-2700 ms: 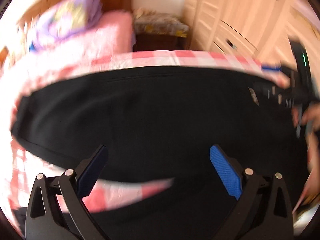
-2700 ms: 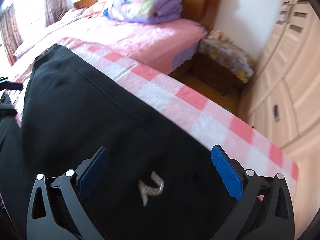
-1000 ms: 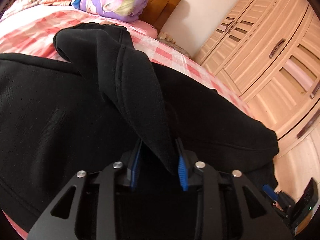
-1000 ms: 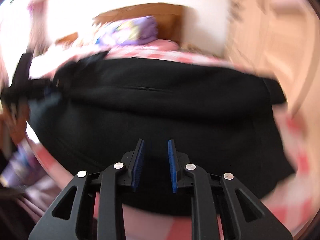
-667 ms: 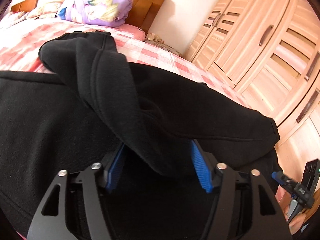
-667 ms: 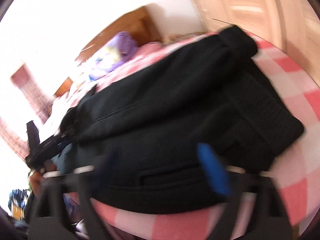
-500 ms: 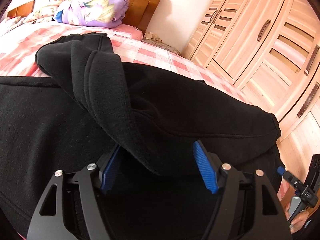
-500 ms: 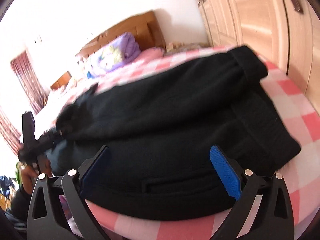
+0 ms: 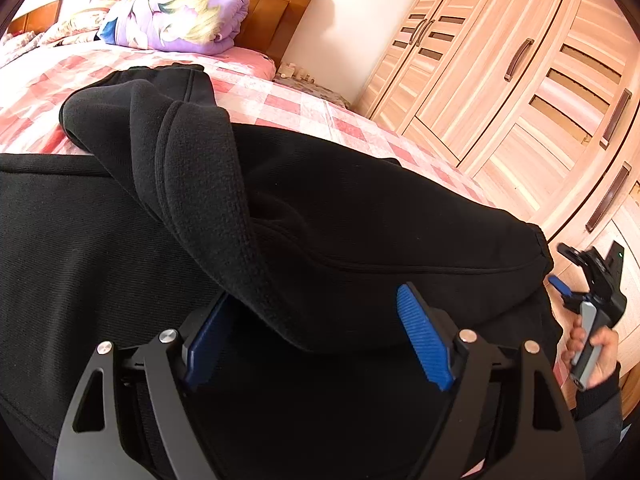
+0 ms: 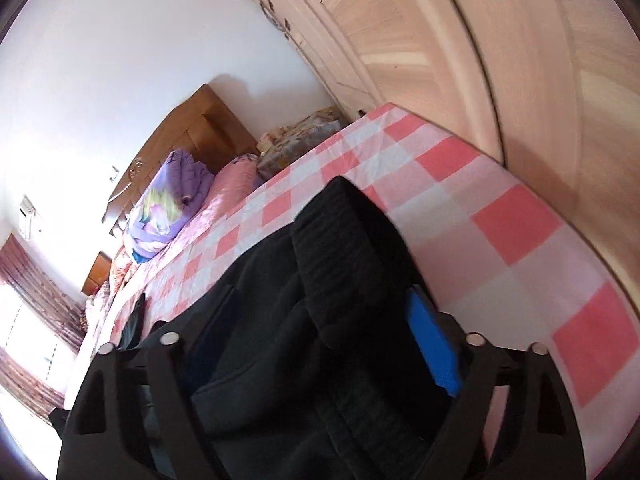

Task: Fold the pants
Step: 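Lift and fold the held leg over the other leg with the left tool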

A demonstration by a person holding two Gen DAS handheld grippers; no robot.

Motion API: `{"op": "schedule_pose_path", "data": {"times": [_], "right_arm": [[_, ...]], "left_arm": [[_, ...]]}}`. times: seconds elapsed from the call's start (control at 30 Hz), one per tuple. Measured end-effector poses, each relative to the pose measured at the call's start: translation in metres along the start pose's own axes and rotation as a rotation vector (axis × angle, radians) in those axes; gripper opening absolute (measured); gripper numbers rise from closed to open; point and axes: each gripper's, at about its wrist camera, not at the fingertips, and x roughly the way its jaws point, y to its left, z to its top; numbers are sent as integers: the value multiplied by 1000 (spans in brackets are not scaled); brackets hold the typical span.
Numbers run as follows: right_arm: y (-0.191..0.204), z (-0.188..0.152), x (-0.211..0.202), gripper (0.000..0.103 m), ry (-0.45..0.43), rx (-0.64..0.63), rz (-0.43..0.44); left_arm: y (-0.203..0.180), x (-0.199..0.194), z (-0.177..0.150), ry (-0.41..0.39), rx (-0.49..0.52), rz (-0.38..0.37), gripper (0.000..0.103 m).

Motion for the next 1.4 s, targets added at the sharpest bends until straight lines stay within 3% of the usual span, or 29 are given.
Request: {"op": "schedule_pose_path", "data": {"times": [0.07, 0.2, 0.3, 0.4, 0.5, 0.6, 0.73, 0.83, 0.87, 0.9, 0.93, 0.97, 1.0, 1.1, 1.23, 1.4], "right_arm": [[-1, 0, 13, 81, 62, 4, -49], [-12, -7, 29, 78, 118, 106, -44], [-15, -9, 26, 43, 80, 104, -2], [-5, -6, 14, 31, 37, 60, 16], [14, 0, -4, 28, -26, -21, 40], [25, 2, -10, 27, -42, -49, 50], [22, 0, -9, 27, -51, -10, 45], [21, 1, -9, 27, -50, -4, 42], [22, 2, -9, 27, -47, -11, 39], [23, 2, -9, 27, -45, -18, 38], [24, 3, -11, 26, -45, -23, 39], [25, 4, -11, 25, -46, -25, 42], [25, 8, -11, 24, -38, -28, 61], [30, 20, -13, 23, -8, -39, 89], [43, 45, -29, 22, -18, -64, 131], [54, 59, -52, 22, -17, -73, 193]], "left_arm": [[1, 0, 0, -1, -3, -4, 81], [6, -2, 0, -8, -26, -29, 82], [10, -3, 0, -13, -53, -53, 81], [10, -5, 2, 0, -86, -47, 83], [23, -12, 12, 16, -231, -67, 99], [36, -15, 18, 27, -324, -65, 101], [38, -11, 26, 54, -336, -28, 101], [26, -2, 36, 94, -286, 60, 99], [22, 2, 40, 105, -281, 84, 97], [18, 7, 44, 119, -274, 112, 75], [15, 14, 49, 152, -258, 144, 26], [15, 18, 51, 178, -254, 142, 14], [15, 20, 55, 186, -261, 115, 11], [1, 4, 85, 112, -197, 67, 10], [-10, -38, 149, 3, -161, 7, 10], [-1, -61, 186, 13, -179, -77, 10]]}}
